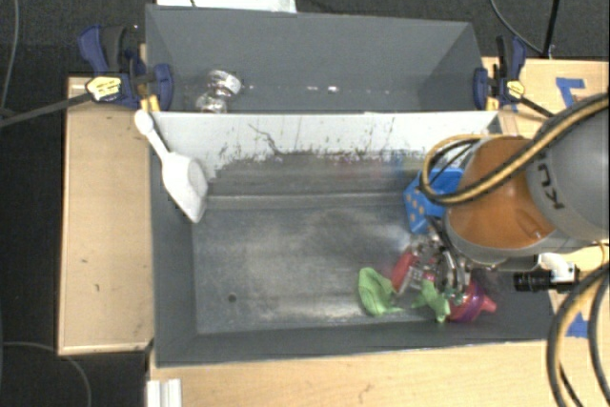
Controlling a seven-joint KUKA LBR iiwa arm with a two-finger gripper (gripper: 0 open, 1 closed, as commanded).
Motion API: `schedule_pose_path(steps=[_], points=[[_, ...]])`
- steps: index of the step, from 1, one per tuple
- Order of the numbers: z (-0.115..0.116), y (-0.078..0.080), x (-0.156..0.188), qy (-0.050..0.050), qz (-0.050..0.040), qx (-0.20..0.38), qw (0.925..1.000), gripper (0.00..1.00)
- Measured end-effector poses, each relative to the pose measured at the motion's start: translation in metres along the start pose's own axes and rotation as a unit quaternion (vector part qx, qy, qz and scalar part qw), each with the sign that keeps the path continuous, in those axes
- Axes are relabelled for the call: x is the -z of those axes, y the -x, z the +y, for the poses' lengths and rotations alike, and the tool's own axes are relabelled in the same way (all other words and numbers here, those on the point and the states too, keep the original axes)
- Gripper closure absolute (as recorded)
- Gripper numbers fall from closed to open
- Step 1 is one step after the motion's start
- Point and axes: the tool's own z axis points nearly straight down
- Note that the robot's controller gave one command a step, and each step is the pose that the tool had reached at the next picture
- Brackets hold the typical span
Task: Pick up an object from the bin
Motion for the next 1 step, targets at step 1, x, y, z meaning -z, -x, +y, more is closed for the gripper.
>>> schedule_pose_path(steps=[1], points=[[0.0000, 0.0000, 0.0000, 0.000, 0.0000, 0.000, 1.0000, 1.00]])
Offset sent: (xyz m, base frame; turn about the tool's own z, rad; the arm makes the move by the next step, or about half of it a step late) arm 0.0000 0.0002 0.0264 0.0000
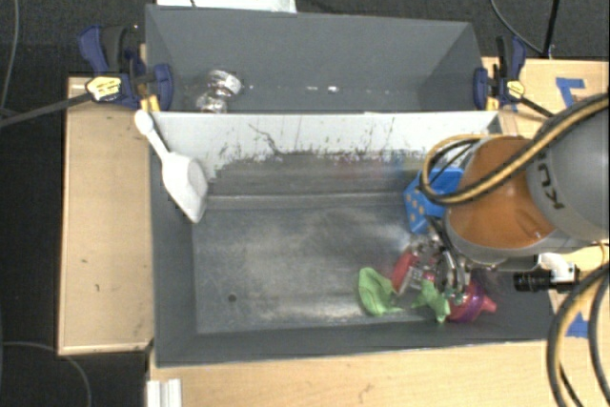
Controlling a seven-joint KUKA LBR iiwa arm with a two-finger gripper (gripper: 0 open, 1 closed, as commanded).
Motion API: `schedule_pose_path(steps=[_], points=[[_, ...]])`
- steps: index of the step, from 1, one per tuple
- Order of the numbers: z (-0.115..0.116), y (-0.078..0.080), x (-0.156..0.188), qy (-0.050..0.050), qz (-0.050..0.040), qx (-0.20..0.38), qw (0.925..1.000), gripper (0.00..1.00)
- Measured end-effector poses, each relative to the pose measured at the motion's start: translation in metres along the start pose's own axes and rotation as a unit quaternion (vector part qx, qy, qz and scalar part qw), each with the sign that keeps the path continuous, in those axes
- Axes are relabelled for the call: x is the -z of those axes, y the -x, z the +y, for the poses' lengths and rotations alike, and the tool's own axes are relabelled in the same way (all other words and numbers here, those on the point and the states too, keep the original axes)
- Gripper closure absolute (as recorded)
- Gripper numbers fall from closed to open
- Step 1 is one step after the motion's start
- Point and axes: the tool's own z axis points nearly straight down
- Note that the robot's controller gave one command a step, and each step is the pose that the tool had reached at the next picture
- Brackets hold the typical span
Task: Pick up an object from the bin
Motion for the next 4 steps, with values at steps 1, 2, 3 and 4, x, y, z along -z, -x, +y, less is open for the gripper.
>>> schedule_pose_path(steps=[1, 2, 3, 4], points=[[0.000, -0.001, 0.003, 0.000, 0.0008, 0.000, 1.0000, 1.00], [-0.001, -0.003, 0.017, -0.002, 0.0048, 0.000, 1.0000, 1.00], [-0.001, -0.002, 0.039, -0.001, 0.0035, 0.000, 1.0000, 1.00], [-0.001, 0.000, 0.057, -0.001, 0.0004, 0.000, 1.0000, 1.00]])
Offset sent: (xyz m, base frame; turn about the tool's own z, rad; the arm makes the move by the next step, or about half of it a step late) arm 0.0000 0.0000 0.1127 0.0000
